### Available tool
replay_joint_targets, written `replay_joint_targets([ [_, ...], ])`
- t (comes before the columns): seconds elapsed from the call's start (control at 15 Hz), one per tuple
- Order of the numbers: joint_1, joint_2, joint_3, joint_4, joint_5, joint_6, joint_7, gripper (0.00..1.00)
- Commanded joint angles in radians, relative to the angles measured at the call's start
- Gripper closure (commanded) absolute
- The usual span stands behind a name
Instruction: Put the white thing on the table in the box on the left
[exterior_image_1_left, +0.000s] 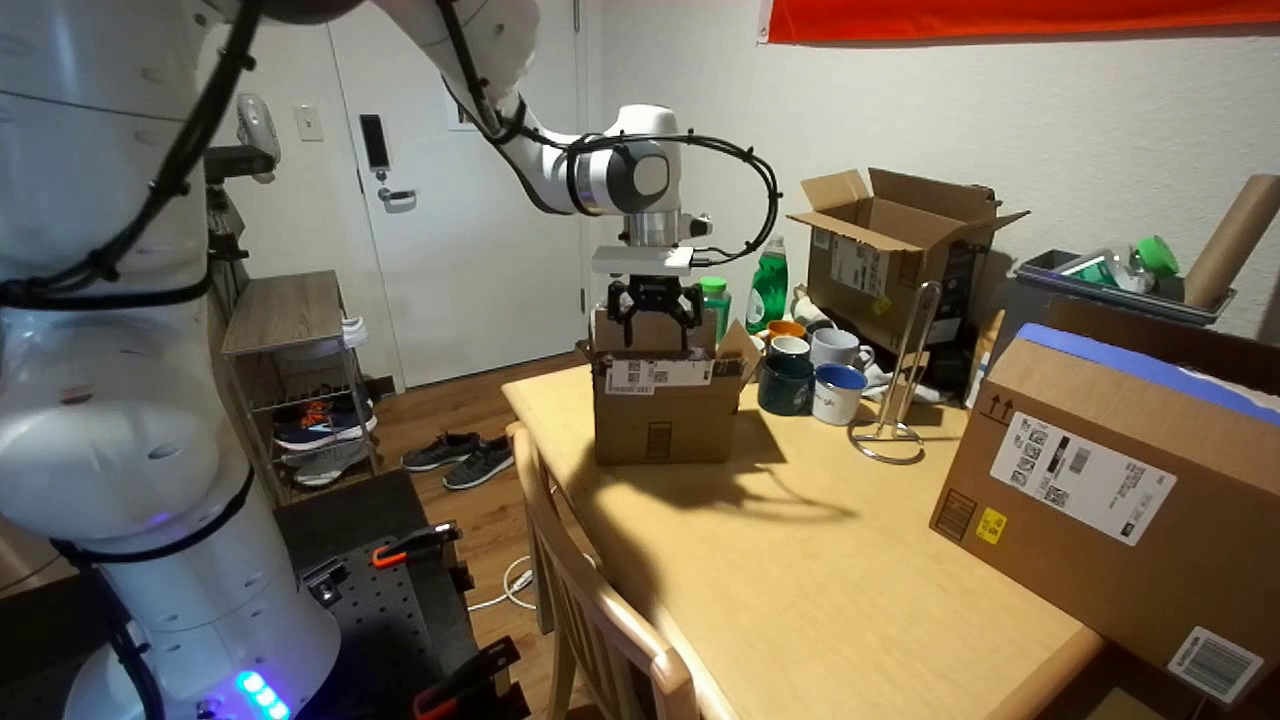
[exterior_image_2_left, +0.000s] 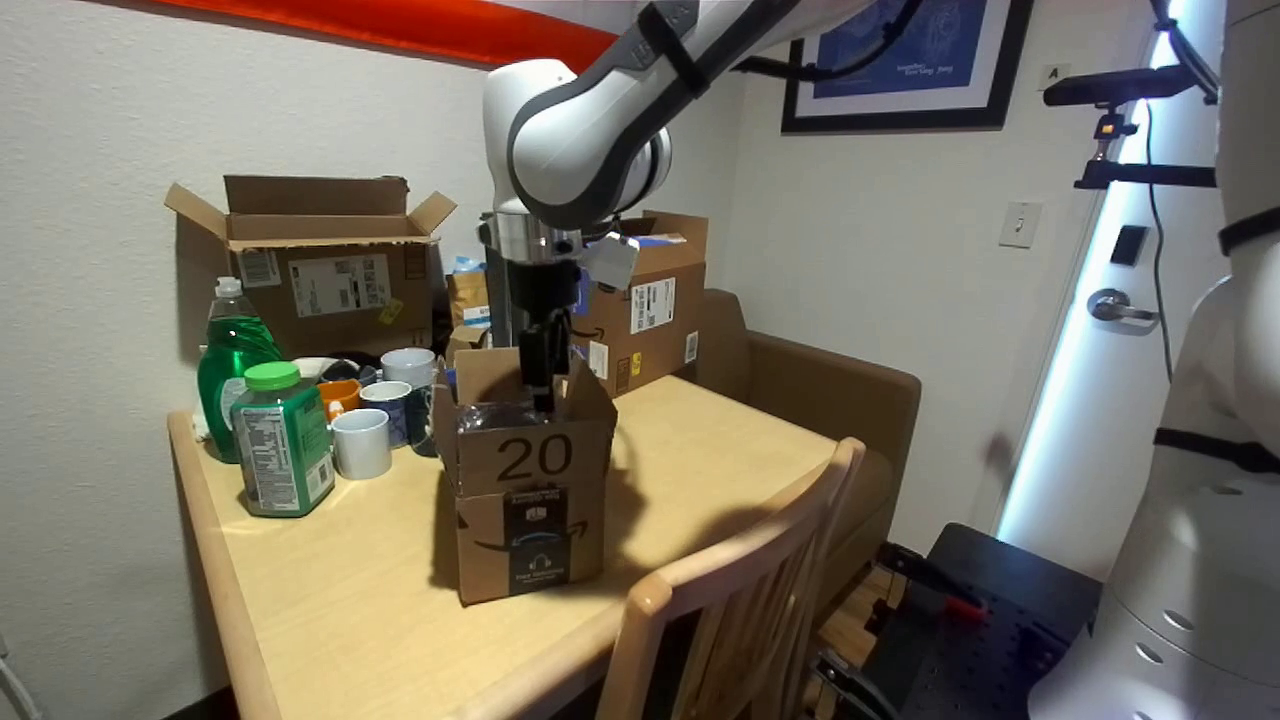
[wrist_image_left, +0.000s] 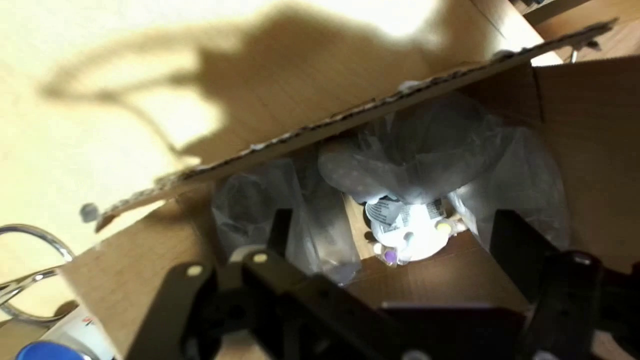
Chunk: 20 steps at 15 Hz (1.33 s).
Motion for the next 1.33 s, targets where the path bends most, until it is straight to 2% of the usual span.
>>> replay_joint_targets([
  [0.0, 0.003, -0.168, -0.002, -0.113, 0.008, -0.005, 0.041, 0.0],
  [0.47, 0.0, -0.38, -0.018, -0.205, 0.024, -0.03, 0.034, 0.0],
  [0.73, -0.011, -0.472, -0.068, -0.227, 0.069, -0.047, 0.001, 0.0],
  [1.27, -0.046, -0.505, -0.195, -0.162, 0.194, -0.115, -0.012, 0.0],
])
